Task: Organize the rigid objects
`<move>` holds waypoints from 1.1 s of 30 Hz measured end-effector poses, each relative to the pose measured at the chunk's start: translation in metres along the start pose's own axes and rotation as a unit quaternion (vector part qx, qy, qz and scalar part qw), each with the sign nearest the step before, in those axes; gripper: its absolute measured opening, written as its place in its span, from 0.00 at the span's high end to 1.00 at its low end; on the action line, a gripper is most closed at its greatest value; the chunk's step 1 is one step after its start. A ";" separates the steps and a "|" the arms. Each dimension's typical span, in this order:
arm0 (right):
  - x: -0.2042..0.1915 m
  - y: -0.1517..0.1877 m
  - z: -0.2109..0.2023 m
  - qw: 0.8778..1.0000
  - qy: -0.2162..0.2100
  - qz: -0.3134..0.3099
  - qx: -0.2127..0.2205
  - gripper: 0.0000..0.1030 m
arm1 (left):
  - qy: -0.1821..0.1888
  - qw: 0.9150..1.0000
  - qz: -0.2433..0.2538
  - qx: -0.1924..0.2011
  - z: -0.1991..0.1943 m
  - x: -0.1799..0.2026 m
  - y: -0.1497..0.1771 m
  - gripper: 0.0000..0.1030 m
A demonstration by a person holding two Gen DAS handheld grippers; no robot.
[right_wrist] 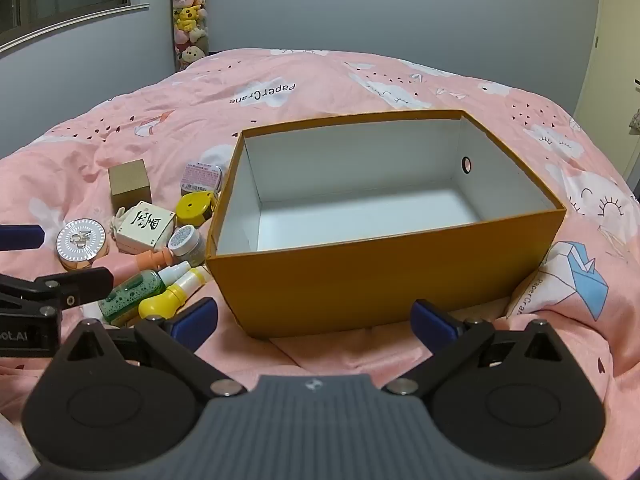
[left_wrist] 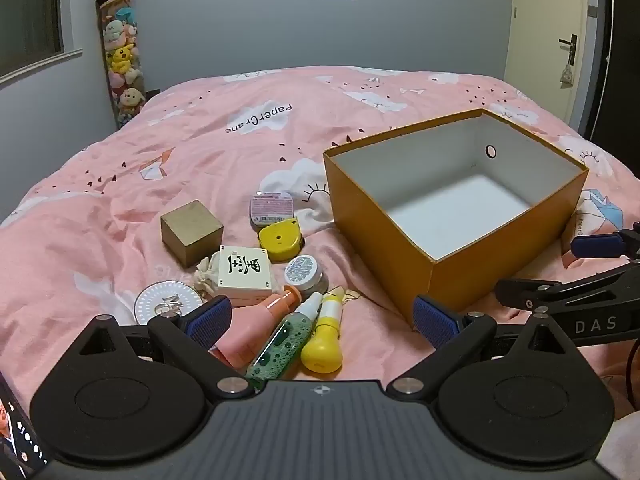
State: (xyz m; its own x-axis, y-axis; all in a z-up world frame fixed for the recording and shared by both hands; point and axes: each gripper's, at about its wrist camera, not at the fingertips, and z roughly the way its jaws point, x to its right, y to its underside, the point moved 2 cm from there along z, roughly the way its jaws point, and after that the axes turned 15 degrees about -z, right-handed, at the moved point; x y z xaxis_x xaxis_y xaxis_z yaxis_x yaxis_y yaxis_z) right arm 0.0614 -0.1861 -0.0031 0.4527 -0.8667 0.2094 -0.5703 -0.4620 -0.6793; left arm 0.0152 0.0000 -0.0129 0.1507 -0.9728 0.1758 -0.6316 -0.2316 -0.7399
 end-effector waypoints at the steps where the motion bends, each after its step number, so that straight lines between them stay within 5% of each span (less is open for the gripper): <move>1: 0.000 0.000 0.000 1.000 0.000 0.000 -0.001 0.02 | 0.001 1.000 -0.001 0.002 0.000 0.000 0.000 0.00; 33: -0.003 0.001 0.001 1.000 -0.003 -0.003 -0.004 0.02 | 0.003 1.000 0.003 0.002 -0.003 0.003 -0.003 0.00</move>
State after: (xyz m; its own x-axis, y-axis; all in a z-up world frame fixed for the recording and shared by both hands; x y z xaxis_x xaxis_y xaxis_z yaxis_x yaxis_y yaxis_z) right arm 0.0603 -0.1839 -0.0052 0.4596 -0.8630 0.2096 -0.5727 -0.4684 -0.6727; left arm 0.0149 -0.0024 -0.0086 0.1424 -0.9743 0.1747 -0.6298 -0.2254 -0.7433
